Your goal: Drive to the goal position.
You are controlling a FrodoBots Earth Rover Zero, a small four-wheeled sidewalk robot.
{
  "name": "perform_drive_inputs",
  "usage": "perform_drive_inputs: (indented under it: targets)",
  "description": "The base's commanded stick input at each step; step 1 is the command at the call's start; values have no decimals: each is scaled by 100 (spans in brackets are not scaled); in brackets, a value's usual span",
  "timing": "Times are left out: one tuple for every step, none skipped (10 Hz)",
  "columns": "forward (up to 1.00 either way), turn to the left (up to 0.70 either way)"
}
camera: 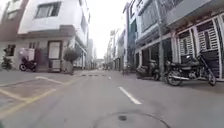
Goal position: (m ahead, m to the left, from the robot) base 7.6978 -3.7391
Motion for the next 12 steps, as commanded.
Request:
perform_drive_inputs:
  targets:
    - [100, 6]
    - [100, 6]
    - [100, 6]
    - [100, 6]
    - [100, 6]
    - [100, 6]
    - [100, 6]
    - [100, 6]
    - [100, 6]
    - [100, 6]
    - [100, 6]
    - [100, 6]
